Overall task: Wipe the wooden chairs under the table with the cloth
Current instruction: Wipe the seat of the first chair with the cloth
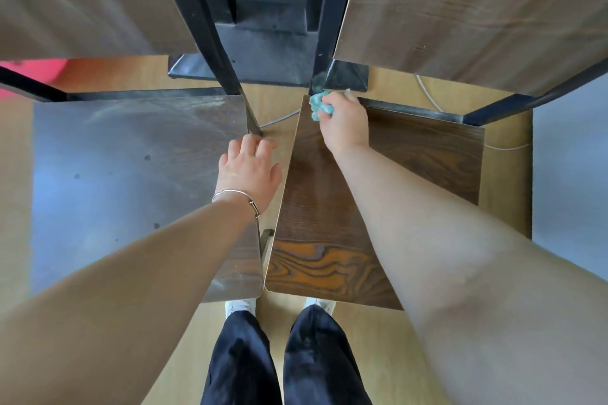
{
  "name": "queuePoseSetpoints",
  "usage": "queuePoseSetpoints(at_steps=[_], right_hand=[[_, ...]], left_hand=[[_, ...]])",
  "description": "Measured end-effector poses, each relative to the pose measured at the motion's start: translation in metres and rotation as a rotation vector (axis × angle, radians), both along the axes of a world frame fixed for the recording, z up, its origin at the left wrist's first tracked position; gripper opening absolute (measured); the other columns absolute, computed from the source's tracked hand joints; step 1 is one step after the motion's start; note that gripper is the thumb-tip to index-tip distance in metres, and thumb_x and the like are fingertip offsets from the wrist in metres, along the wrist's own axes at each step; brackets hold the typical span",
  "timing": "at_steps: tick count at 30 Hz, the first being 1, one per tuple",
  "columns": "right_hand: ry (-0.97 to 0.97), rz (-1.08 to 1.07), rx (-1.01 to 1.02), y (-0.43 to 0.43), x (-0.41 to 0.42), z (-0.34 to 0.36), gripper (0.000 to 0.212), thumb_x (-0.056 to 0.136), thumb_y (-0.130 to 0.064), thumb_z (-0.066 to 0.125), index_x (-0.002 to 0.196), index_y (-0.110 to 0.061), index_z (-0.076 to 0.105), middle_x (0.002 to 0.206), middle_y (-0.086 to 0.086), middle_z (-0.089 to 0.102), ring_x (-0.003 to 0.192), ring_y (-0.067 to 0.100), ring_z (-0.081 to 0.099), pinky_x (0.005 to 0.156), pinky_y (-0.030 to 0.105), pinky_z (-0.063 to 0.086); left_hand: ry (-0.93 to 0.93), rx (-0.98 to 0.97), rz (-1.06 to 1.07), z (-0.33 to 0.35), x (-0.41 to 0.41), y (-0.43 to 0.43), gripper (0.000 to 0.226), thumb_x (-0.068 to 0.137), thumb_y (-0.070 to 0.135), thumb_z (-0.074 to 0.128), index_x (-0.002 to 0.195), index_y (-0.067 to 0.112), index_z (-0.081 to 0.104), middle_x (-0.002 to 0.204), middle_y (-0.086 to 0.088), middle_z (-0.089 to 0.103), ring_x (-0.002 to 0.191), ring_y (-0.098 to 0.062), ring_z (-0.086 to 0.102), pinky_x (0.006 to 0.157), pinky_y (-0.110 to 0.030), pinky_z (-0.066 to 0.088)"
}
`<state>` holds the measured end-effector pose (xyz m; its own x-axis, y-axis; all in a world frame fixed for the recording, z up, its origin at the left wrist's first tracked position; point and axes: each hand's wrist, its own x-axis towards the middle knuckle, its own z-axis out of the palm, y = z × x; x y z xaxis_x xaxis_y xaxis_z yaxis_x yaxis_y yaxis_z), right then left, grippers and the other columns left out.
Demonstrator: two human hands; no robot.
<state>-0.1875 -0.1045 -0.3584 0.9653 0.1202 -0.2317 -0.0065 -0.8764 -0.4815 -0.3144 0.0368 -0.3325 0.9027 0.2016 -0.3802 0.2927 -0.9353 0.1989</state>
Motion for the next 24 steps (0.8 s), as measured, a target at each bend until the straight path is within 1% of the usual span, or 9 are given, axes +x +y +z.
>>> queuePoseSetpoints(at_steps=[2,4,7,13,15,17,19,22,24], right_hand=[[0.014,0.058,-0.013,-0.004,-0.004,0.000,0.029,0.094,-0.021,0.062,0.123,-0.018,0.062,0.128,0.004,0.056,0.113,0.021,0.057,0.097,0.029,0.047],[0.028,0.140,-0.020,-0.008,-0.016,-0.002,0.023,0.094,-0.018,0.060,0.117,-0.018,0.065,0.124,0.003,0.056,0.109,0.022,0.057,0.093,0.028,0.047],[0.068,0.249,0.021,-0.014,-0.049,-0.005,0.020,0.092,-0.013,0.060,0.111,-0.014,0.068,0.122,0.005,0.056,0.106,0.025,0.056,0.091,0.029,0.045],[0.106,0.396,0.074,-0.038,-0.147,-0.008,0.019,0.085,-0.007,0.062,0.102,-0.009,0.070,0.112,0.009,0.060,0.095,0.034,0.061,0.081,0.040,0.052],[0.112,0.416,0.069,-0.047,-0.182,-0.007,0.019,0.085,-0.006,0.062,0.102,-0.010,0.070,0.113,0.008,0.061,0.093,0.033,0.063,0.080,0.038,0.054],[0.164,0.449,0.028,-0.055,-0.216,-0.003,0.021,0.090,-0.010,0.058,0.107,-0.013,0.069,0.117,0.005,0.058,0.094,0.029,0.063,0.079,0.035,0.053],[0.210,0.498,-0.011,-0.064,-0.249,0.001,0.021,0.094,-0.013,0.054,0.111,-0.013,0.065,0.119,0.004,0.056,0.094,0.025,0.062,0.076,0.030,0.048],[0.241,0.510,-0.016,-0.073,-0.287,0.007,0.019,0.095,-0.015,0.055,0.111,-0.012,0.064,0.118,0.002,0.055,0.093,0.024,0.062,0.071,0.026,0.040],[0.274,0.508,-0.002,-0.077,-0.302,0.010,0.019,0.094,-0.015,0.057,0.112,-0.014,0.063,0.118,0.001,0.054,0.094,0.023,0.062,0.075,0.027,0.045]], left_hand=[[-0.010,0.001,-0.001,0.003,-0.004,0.000,0.040,0.095,0.038,0.044,0.132,0.023,0.045,0.132,-0.006,0.042,0.119,-0.032,0.038,0.097,-0.045,0.038],[-0.015,0.003,-0.009,0.006,-0.008,0.000,0.041,0.095,0.038,0.045,0.132,0.022,0.045,0.131,-0.007,0.043,0.117,-0.032,0.039,0.096,-0.046,0.038],[-0.007,-0.002,-0.015,0.012,-0.017,0.000,0.041,0.094,0.038,0.045,0.132,0.022,0.044,0.130,-0.008,0.043,0.117,-0.033,0.038,0.095,-0.046,0.038],[0.015,-0.017,-0.065,0.022,-0.049,-0.005,0.041,0.094,0.036,0.046,0.132,0.020,0.045,0.130,-0.009,0.043,0.116,-0.035,0.039,0.093,-0.046,0.037],[0.019,-0.021,-0.082,0.025,-0.062,-0.008,0.041,0.094,0.035,0.046,0.132,0.020,0.046,0.131,-0.009,0.043,0.117,-0.034,0.038,0.095,-0.046,0.037],[0.027,-0.029,-0.093,0.028,-0.075,-0.011,0.040,0.095,0.034,0.046,0.132,0.020,0.045,0.131,-0.008,0.043,0.118,-0.034,0.038,0.096,-0.046,0.036],[0.038,-0.033,-0.103,0.029,-0.087,-0.013,0.039,0.095,0.033,0.046,0.132,0.021,0.045,0.131,-0.008,0.043,0.118,-0.033,0.038,0.097,-0.046,0.036],[0.043,-0.034,-0.128,0.032,-0.102,-0.016,0.038,0.095,0.033,0.046,0.131,0.021,0.046,0.131,-0.007,0.044,0.117,-0.033,0.038,0.095,-0.045,0.037],[0.039,-0.030,-0.150,0.035,-0.108,-0.016,0.039,0.094,0.034,0.047,0.131,0.021,0.046,0.131,-0.007,0.044,0.117,-0.033,0.038,0.094,-0.045,0.037]])
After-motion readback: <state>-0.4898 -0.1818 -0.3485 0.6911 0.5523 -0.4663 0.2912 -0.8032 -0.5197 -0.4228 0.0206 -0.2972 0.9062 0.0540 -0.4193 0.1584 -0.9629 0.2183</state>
